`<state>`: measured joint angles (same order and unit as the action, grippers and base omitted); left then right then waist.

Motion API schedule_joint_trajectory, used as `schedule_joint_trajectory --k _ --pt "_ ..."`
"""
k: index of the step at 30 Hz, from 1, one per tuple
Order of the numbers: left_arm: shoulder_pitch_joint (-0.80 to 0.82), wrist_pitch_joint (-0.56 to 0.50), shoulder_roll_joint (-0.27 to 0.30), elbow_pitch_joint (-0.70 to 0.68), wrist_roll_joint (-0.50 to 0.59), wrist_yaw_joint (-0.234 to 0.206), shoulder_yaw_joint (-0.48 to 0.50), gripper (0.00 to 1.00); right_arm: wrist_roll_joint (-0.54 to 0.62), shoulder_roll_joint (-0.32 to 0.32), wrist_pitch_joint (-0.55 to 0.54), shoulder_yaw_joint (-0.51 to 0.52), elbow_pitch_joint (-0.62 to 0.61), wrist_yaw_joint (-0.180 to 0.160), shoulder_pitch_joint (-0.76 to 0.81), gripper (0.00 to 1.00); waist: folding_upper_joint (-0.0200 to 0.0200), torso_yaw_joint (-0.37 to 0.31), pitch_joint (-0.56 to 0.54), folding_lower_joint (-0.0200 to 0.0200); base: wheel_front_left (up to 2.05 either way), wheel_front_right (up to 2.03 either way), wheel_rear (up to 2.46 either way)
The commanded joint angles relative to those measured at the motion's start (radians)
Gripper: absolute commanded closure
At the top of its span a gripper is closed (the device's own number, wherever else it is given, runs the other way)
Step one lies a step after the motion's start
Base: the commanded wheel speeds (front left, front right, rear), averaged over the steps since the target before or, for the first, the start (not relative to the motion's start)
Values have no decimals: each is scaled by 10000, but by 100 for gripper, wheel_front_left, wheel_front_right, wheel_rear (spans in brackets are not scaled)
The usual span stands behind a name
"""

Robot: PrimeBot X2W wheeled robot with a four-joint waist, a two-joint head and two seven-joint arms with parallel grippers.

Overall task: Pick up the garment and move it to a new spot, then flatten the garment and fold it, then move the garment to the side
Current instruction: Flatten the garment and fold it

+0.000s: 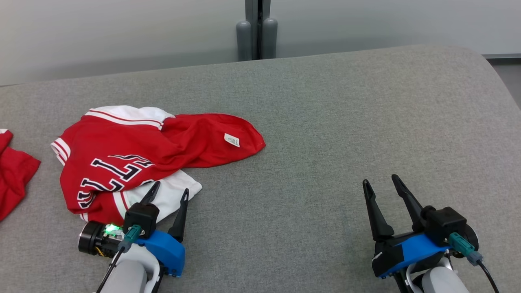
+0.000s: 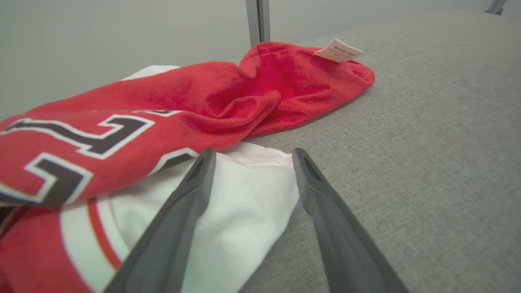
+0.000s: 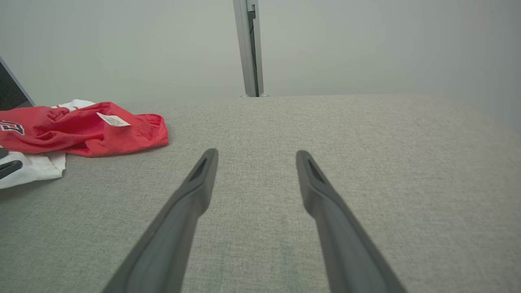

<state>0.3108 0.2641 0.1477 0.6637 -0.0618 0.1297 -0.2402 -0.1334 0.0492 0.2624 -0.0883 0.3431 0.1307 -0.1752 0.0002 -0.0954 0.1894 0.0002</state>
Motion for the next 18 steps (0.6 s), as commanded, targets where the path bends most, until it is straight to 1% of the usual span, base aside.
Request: schedule_joint_trajectory --k 1,6,13,14,15,16,17,18 --pt "389 5 86 424 -86 6 -159 0 -1 21 36 27 -15 1 -112 0 -2 -24 47 -2 0 0 0" --pt "809 5 110 1544 -181 5 -379 0 33 22 38 42 16 1 -166 0 -2 -62 95 -2 0 0 0" --pt "1191 -17 -36 3022 -566 6 -798 0 8 22 36 -92 62 1 -255 0 -2 -179 113 -2 0 0 0" --pt "1262 -20 -52 3187 -656 8 -806 50 17 22 38 -83 65 1 -257 0 -2 -182 114 -2 0 0 0" --pt "1311 -24 -77 3379 -718 6 -835 76 29 22 38 -71 65 1 -254 0 -2 -182 113 -2 0 0 0" --pt "1311 -24 -77 3379 -718 6 -835 76 29 22 38 -71 65 1 -254 0 -2 -182 113 -2 0 0 0" --pt "1348 -44 -85 3532 -777 6 -870 100 42 22 36 -61 64 1 -240 0 -2 -183 109 -2 0 0 0" --pt "1401 -44 -88 3627 -841 6 -888 100 56 22 38 -43 62 1 -224 0 -2 -176 101 -2 0 0 0"
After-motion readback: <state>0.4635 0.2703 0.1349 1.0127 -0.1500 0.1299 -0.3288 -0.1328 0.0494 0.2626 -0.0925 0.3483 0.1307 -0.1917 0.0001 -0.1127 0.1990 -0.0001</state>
